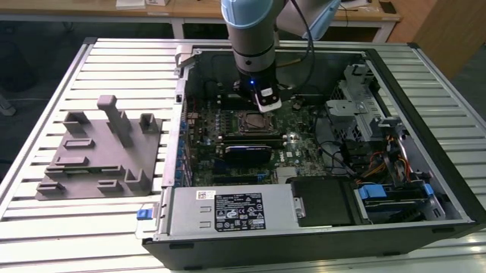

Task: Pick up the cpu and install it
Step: 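Install the first cpu locking lever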

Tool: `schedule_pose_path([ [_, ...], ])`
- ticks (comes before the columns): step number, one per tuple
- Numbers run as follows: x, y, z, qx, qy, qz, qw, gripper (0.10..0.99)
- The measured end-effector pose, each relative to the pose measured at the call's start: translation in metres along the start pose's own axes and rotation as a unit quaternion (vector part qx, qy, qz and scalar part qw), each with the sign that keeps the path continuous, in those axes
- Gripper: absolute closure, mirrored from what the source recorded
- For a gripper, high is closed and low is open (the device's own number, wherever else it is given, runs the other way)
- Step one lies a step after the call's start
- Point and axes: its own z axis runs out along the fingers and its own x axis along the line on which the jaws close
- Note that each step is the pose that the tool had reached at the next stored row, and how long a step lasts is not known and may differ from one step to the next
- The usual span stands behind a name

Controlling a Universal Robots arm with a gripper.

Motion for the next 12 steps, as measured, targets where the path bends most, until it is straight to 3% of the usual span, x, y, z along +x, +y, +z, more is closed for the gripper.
schedule_pose_path([
  [12, -0.0038, 0.0003, 0.0014, -0.0006, 0.0002, 0.0, 1.0, 0.98],
])
